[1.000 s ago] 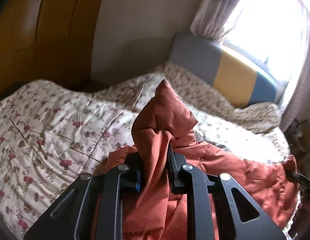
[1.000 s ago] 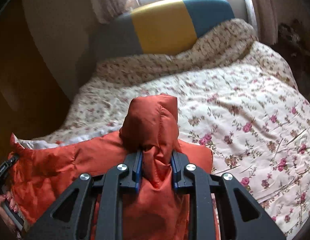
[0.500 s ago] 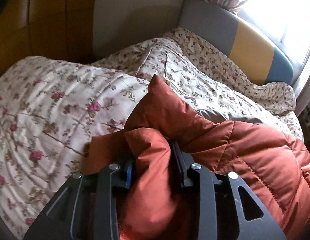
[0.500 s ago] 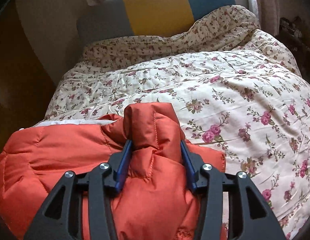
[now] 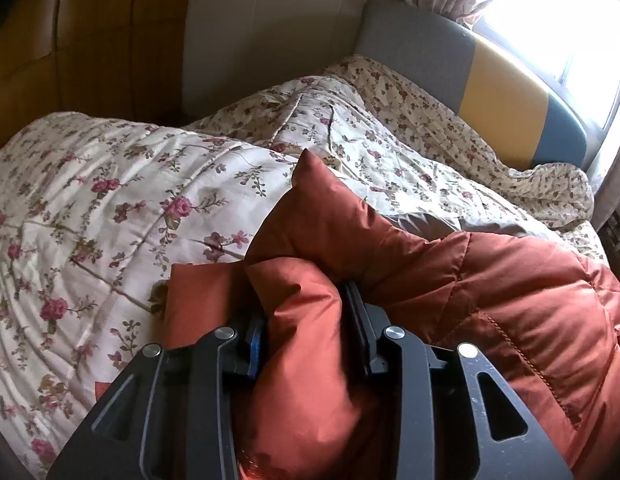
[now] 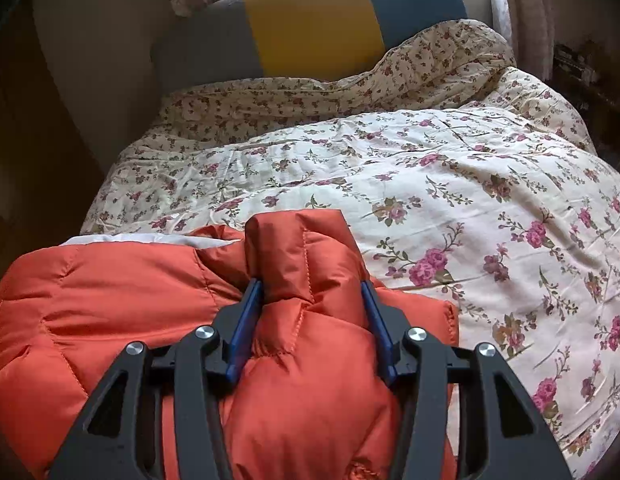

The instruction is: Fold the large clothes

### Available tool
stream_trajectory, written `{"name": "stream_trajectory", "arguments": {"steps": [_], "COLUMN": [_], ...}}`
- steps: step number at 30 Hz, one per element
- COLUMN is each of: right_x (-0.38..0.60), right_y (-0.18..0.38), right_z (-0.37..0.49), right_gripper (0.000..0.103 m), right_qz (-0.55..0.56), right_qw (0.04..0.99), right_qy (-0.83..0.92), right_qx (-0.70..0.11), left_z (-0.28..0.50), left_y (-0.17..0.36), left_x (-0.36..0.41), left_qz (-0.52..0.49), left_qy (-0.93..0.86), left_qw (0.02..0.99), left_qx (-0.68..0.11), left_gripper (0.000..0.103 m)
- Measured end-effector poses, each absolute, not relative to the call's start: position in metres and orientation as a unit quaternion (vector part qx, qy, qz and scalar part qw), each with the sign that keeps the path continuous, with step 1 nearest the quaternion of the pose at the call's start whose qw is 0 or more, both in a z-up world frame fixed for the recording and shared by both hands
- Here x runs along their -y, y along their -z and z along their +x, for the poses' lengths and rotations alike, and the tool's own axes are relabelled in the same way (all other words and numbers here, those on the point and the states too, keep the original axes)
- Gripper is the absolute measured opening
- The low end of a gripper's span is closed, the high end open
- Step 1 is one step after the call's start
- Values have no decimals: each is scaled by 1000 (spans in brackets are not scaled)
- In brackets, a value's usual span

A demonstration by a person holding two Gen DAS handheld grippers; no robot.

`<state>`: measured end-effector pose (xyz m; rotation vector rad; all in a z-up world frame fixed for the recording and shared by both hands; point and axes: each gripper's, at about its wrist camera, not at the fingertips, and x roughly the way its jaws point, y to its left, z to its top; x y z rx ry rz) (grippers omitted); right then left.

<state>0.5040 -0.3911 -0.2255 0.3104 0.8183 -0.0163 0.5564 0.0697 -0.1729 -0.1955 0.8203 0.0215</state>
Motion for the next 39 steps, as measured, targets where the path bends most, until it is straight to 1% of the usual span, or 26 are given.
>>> {"name": "stream_trajectory", "arguments": {"steps": [3,4,5,6,7,10,11,14,16,19,22,23,24,25,26,27,28,29,31,32,34,39], "right_x": [391,394,397,399,403,418,424,446,454,457,456,452,449,444,440,435,433,430,430,431,434,448], "right_y": [220,214,210,207,203,197,197,206,216,233,238,238,237,236,235,233,229,225,217,213,208,201], "right_z": [502,495,489,484,476,455,449,428,419,417,418,420,421,423,424,424,422,421,415,409,396,349], "right_gripper": [53,57,66,73,82,82,86,95,96,97,98,96,95,80,63,59,48,39,31,27,26,26], "right_qz": [140,138,141,145,152,176,189,249,282,316,333,322,314,314,321,320,313,305,299,302,302,313], "right_qw": [906,908,909,910,911,905,900,875,857,830,824,828,831,829,824,824,827,829,827,824,821,807], "right_qy": [9,7,7,9,8,-1,-3,-28,-50,-82,-92,-97,-98,-110,-114,-111,-115,-117,-124,-128,-132,-147], "right_qx": [-399,-396,-392,-388,-382,-388,-393,-414,-428,-453,-449,-449,-449,-449,-453,-454,-453,-454,-460,-462,-467,-478], "left_z": [548,542,537,530,522,503,500,491,481,472,467,468,468,467,467,466,465,463,455,450,440,391], "left_y": [166,162,158,152,146,137,139,156,170,183,184,185,185,185,184,184,183,181,175,173,169,158], "left_x": [-72,-74,-75,-80,-87,-111,-118,-135,-148,-154,-142,-135,-129,-124,-122,-120,-120,-117,-111,-110,-111,-116], "left_qz": [-90,-89,-88,-87,-89,-97,-98,-127,-179,-252,-234,-218,-204,-196,-193,-200,-207,-206,-193,-191,-194,-199], "left_qy": [-17,-16,-15,-21,-26,-34,-34,0,37,75,91,91,89,89,88,97,104,106,118,121,130,157], "left_qw": [913,914,915,917,920,923,918,895,877,854,861,864,867,869,870,867,863,862,862,861,858,851], "left_qx": [-397,-396,-394,-390,-380,-371,-382,-427,-445,-448,-443,-446,-445,-445,-445,-447,-449,-451,-455,-456,-458,-460], "left_gripper": [42,51,67,76,87,88,92,93,93,93,93,93,91,83,70,62,49,40,31,29,28,28]}}
